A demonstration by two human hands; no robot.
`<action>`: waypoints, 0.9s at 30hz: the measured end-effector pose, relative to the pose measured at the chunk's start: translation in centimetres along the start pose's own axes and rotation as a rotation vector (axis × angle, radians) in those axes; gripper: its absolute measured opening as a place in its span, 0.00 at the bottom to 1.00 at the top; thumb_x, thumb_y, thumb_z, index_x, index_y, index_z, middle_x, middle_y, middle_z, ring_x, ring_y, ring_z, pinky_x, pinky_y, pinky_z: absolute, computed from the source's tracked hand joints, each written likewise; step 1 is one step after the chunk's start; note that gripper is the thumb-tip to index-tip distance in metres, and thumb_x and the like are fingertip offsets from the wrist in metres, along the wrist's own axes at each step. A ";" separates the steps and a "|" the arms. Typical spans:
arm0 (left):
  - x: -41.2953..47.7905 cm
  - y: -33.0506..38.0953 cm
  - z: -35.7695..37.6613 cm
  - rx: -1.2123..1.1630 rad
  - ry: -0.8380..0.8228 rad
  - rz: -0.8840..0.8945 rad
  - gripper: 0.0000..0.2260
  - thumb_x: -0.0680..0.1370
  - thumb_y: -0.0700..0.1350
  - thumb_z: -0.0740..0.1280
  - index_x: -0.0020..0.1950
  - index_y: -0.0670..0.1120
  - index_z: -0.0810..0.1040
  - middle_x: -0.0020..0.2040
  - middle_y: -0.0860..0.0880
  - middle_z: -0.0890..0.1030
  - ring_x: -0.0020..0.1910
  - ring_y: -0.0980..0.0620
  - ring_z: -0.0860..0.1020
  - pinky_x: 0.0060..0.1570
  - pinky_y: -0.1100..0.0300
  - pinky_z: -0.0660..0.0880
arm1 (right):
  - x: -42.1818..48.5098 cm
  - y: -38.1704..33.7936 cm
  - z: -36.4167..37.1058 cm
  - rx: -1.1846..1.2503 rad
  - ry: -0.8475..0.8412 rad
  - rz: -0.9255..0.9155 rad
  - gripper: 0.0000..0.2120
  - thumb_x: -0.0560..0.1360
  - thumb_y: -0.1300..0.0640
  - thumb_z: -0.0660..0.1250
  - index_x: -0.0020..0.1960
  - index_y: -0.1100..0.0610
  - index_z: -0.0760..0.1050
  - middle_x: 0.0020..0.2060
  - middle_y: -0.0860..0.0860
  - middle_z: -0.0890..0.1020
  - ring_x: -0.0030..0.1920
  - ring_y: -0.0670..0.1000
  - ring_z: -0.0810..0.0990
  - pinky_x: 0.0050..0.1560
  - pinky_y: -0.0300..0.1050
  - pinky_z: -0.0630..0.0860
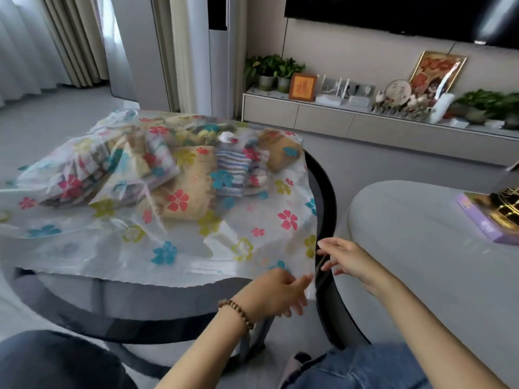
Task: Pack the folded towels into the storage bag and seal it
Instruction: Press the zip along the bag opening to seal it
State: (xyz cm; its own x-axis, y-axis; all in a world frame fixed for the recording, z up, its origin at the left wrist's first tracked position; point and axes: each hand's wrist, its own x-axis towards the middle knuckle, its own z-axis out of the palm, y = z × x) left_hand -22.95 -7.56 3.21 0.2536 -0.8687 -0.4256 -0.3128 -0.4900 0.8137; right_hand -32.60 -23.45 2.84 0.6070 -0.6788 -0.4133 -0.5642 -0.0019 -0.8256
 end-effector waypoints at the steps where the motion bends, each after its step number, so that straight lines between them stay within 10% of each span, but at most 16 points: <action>1: 0.1 -0.3 1.0 0.009 -0.060 -0.050 0.26 0.79 0.60 0.50 0.45 0.42 0.79 0.40 0.46 0.82 0.34 0.52 0.77 0.42 0.59 0.76 | 0.0 0.2 0.3 0.047 -0.012 0.005 0.13 0.79 0.54 0.62 0.60 0.60 0.74 0.51 0.56 0.81 0.33 0.49 0.77 0.33 0.38 0.70; 8: 1.0 -1.6 5.1 -0.446 0.090 -0.120 0.24 0.78 0.62 0.51 0.46 0.42 0.74 0.35 0.48 0.77 0.28 0.54 0.75 0.28 0.63 0.74 | -1.0 2.4 0.9 0.138 -0.222 0.046 0.13 0.77 0.50 0.64 0.54 0.57 0.81 0.34 0.48 0.82 0.30 0.44 0.75 0.31 0.34 0.70; 16: 2.3 -0.2 7.5 -0.679 0.256 0.037 0.14 0.78 0.55 0.59 0.37 0.49 0.71 0.26 0.56 0.67 0.23 0.60 0.65 0.24 0.66 0.62 | -1.6 3.9 0.8 0.159 -0.202 -0.061 0.10 0.78 0.47 0.61 0.54 0.43 0.80 0.50 0.65 0.79 0.46 0.53 0.73 0.45 0.45 0.70; 27: 3.3 0.5 8.7 -0.709 0.399 0.128 0.19 0.79 0.50 0.60 0.28 0.47 0.65 0.22 0.55 0.62 0.21 0.60 0.59 0.23 0.68 0.57 | -1.3 4.8 0.8 0.302 -0.205 -0.136 0.12 0.79 0.49 0.59 0.53 0.47 0.81 0.54 0.61 0.82 0.52 0.57 0.78 0.54 0.53 0.73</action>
State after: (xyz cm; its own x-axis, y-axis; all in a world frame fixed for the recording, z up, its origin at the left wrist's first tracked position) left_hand -30.28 -11.32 -1.21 0.6033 -0.7579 -0.2481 0.2568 -0.1099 0.9602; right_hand -35.62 -21.95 -0.87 0.7812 -0.5265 -0.3355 -0.2996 0.1554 -0.9413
